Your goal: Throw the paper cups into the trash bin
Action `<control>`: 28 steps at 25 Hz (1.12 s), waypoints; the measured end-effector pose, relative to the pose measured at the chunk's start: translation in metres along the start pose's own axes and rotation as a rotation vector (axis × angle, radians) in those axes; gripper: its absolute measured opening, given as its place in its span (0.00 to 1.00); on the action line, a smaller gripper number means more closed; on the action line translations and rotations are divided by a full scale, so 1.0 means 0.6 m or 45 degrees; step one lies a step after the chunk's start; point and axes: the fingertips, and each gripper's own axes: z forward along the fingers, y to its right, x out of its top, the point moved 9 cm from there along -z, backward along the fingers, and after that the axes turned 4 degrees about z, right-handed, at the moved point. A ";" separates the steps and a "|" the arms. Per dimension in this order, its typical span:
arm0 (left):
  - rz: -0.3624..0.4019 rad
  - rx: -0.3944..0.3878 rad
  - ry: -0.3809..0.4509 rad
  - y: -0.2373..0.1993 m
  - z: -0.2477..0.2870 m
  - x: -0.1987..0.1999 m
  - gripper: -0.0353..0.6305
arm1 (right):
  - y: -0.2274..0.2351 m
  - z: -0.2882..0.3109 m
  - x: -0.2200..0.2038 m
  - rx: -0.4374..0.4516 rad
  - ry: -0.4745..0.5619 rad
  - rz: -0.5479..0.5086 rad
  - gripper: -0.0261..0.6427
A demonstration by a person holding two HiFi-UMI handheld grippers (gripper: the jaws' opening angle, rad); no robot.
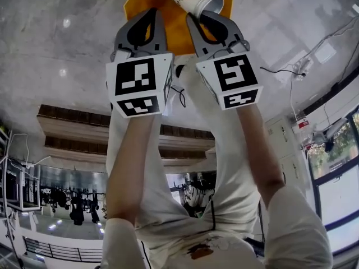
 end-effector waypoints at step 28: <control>-0.002 0.025 -0.060 0.003 -0.012 -0.001 0.06 | -0.032 -0.002 -0.010 -0.082 -0.041 -0.014 0.18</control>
